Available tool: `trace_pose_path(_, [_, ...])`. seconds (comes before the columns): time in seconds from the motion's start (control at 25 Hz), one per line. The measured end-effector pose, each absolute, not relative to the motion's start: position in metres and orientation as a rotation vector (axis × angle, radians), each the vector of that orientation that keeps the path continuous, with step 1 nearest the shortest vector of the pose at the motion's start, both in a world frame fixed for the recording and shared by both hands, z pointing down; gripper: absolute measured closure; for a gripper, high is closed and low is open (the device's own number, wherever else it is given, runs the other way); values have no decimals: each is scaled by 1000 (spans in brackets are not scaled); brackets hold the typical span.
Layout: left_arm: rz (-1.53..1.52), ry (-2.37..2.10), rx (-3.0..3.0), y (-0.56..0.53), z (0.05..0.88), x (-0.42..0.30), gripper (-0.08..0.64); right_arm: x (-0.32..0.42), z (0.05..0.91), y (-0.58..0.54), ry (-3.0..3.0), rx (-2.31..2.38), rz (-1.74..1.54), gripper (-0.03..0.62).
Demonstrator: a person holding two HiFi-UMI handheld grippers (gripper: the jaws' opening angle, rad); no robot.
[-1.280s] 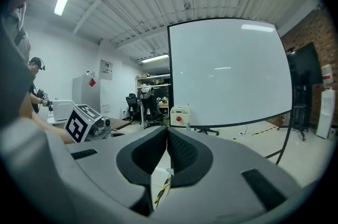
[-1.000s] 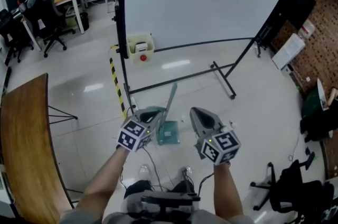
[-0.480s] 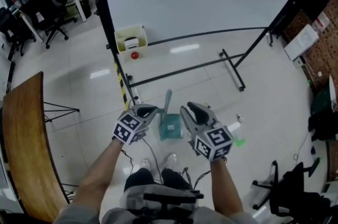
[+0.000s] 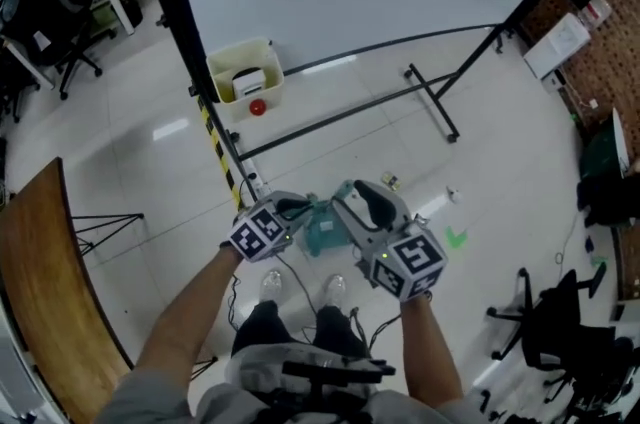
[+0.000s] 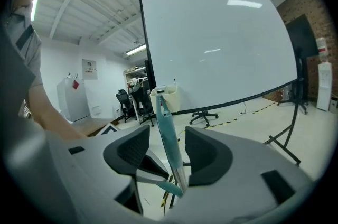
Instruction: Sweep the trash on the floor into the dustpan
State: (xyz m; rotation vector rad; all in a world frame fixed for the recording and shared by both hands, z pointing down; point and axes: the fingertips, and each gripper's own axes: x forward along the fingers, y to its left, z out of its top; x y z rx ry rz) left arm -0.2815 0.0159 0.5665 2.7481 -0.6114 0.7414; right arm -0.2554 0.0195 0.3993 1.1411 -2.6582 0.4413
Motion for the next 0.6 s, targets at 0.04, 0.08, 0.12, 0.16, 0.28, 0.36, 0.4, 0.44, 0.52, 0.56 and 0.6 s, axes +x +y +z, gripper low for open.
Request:
trace_pose_path(0.04, [760, -558, 2757, 16, 574, -279, 546, -257, 399, 18, -2658, 1172, 455, 390])
trace_pose_path(0.08, [778, -511, 2756, 16, 582, -277, 509, -258, 400, 17, -2652, 1198, 465, 390])
trace_pose_path(0.12, [798, -469, 2751, 17, 590, -275, 467, -259, 400, 15, -2647, 1215, 471, 390])
trace_pose_path(0.16, [822, -429, 2747, 17, 599, -273, 446, -260, 401, 14, -2645, 1224, 476, 390])
trace_pose_path(0.28, [910, -317, 2752, 18, 621, -265, 401, -262, 403, 10, -2650, 1230, 503, 390])
trace_pose_path(0.36, [959, -257, 2759, 19, 632, -259, 400, -263, 406, 7, -2652, 1225, 533, 390])
trace_pose_path(0.4, [979, -236, 2760, 19, 636, -256, 400, -263, 407, 5, -2653, 1223, 541, 390])
trace_pose_path(0.44, [998, -220, 2759, 19, 640, -254, 400, -262, 408, 3, -2652, 1225, 539, 390])
trace_pose_path(0.52, [1035, -197, 2752, 19, 649, -250, 400, -263, 408, 0, -2652, 1222, 516, 390])
trace_pose_path(0.56, [1053, -187, 2749, 19, 652, -248, 400, -264, 408, -1, -2654, 1215, 502, 393])
trace_pose_path(0.6, [1070, -178, 2748, 19, 656, -247, 400, -265, 409, -2, -2653, 1210, 490, 399])
